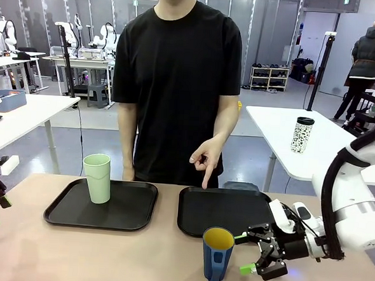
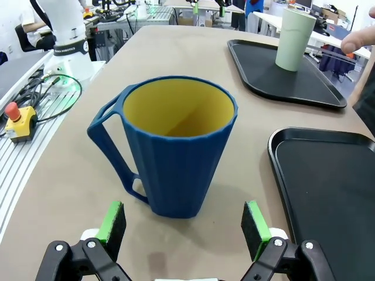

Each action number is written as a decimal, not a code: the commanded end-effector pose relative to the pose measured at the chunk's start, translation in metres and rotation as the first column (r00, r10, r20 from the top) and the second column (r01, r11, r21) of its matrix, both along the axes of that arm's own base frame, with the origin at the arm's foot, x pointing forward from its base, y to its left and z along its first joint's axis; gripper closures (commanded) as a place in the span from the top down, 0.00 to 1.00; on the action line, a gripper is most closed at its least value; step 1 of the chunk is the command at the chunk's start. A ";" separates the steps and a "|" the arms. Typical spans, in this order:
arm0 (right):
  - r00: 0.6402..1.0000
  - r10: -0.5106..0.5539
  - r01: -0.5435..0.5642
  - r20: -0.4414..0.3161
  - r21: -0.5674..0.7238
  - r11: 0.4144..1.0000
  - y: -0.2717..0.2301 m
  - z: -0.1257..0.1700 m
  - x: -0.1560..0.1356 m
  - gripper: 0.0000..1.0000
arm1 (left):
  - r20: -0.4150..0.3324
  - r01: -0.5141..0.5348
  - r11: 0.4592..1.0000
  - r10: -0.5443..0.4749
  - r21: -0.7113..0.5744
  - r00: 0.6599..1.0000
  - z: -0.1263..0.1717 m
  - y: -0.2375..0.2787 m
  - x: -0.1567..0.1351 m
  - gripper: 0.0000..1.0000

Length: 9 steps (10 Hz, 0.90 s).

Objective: Sort and store the cups by type.
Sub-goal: Pick up the Handle plastic cup and place it into the empty Flat Tray.

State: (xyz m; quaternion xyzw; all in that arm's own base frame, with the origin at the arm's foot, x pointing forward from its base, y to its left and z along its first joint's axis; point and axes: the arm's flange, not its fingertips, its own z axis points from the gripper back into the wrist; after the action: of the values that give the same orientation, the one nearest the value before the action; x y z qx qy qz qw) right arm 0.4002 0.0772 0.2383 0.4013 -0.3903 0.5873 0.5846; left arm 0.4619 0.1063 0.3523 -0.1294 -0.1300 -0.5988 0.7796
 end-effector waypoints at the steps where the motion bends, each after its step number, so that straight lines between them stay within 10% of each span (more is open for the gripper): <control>1: 1.000 -0.002 0.002 0.000 0.010 1.000 0.013 -0.007 0.008 1.00 | 0.019 0.009 1.000 -0.009 -0.009 1.000 0.001 0.001 0.001 1.00; 9: 0.998 0.063 -0.061 -0.016 0.108 0.992 0.035 -0.016 0.007 1.00 | 0.019 0.009 1.000 -0.009 -0.009 1.000 0.001 0.001 0.001 1.00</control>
State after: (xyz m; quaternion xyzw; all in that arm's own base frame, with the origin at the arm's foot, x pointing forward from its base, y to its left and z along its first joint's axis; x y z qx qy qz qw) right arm 0.4021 0.1058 0.2268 0.4487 -0.3890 0.5800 0.5576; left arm 0.4619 0.1063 0.3523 -0.1294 -0.1300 -0.5988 0.7796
